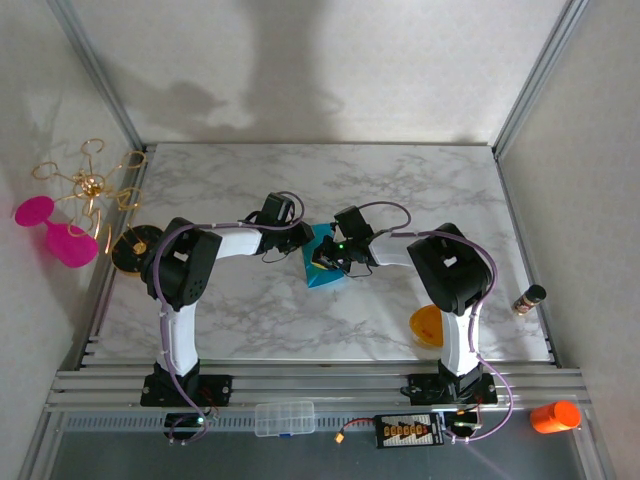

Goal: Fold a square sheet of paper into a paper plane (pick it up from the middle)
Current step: Fold the triangle a second time at the center of the table.

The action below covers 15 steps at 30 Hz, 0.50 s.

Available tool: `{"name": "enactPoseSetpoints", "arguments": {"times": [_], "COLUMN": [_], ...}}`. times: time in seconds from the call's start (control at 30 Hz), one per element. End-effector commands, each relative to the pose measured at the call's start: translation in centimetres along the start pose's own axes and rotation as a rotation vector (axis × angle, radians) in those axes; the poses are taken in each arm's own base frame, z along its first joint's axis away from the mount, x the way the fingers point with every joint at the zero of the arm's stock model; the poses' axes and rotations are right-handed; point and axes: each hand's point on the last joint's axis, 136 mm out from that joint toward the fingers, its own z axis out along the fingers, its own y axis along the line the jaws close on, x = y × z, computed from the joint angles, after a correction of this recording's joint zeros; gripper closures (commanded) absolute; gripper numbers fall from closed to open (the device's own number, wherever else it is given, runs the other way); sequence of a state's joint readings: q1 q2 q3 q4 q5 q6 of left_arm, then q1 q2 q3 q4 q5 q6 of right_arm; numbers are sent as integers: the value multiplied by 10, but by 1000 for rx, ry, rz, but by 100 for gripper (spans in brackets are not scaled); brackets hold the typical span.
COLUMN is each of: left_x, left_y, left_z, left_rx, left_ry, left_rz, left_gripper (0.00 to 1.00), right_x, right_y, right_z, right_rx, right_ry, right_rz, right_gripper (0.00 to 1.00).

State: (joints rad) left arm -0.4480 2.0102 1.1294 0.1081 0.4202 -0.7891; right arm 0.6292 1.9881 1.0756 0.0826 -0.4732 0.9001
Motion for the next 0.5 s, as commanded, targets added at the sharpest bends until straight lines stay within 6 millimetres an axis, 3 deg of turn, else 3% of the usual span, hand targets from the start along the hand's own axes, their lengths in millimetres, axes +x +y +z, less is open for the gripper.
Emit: {"name": "enactPoseSetpoints", "arguments": {"times": [0.0, 0.3, 0.47], "left_x": [23, 16, -5], "left_y": [30, 20, -5], "left_z": [9, 5, -10], "left_rx": [-88, -71, -20], "left_ry": [58, 49, 7], "left_rz": [-38, -30, -33], "left_gripper": [79, 79, 79], "right_x": [5, 7, 8], "right_y": [-2, -8, -13], "right_z": [7, 8, 9], "right_rx": [18, 39, 56], "right_ry": [30, 35, 41], "right_rz": [-18, -10, -1], "right_gripper": [100, 97, 91]}}
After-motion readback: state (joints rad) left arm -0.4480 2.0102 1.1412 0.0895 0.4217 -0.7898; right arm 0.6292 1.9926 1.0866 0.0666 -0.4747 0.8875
